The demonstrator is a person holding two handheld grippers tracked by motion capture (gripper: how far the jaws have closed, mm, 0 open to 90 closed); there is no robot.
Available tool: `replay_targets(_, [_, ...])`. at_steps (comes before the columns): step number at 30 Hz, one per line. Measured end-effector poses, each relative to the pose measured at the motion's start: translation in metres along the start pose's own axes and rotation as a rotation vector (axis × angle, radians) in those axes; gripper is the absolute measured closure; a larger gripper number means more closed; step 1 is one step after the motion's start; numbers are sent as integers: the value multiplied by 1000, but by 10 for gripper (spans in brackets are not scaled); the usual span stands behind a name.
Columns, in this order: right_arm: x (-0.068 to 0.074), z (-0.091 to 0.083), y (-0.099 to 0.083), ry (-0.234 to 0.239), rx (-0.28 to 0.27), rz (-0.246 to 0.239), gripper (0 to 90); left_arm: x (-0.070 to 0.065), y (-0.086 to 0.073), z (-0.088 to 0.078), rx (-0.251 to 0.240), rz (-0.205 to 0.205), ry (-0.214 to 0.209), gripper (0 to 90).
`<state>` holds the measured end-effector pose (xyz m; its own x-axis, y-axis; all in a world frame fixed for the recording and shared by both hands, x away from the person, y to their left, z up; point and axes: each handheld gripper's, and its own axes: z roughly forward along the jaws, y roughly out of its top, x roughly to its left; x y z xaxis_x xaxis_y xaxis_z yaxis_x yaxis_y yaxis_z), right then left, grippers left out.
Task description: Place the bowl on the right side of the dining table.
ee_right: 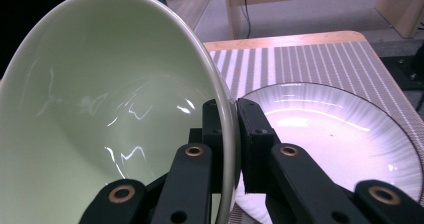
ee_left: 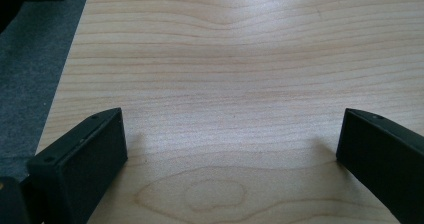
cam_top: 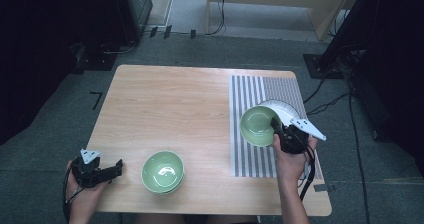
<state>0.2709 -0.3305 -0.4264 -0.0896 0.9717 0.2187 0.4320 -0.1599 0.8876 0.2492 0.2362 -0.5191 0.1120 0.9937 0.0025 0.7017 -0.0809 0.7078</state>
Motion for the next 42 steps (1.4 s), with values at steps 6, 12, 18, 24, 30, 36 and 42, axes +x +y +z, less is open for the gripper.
replay_targets(6, [-11,5,0,-28,8,17,845,0,0,0,0,-2,2,0])
replay_targets(12, [-20,10,6,-48,0,26,845,0,0,0,-1,-3,2,0])
replay_targets(18, [-31,16,9,-75,-6,52,845,0,0,0,-1,-4,2,0])
replay_targets(24, [-44,23,8,-113,14,66,845,-1,1,1,-2,-4,3,0])
replay_targets(30, [-56,29,7,-148,33,96,845,-1,1,1,-1,-4,2,0])
replay_targets(36, [-64,35,6,-170,43,113,845,-1,1,1,0,-4,3,0])
replay_targets(42, [-71,42,5,-192,63,122,845,-1,1,1,-1,-5,3,0])
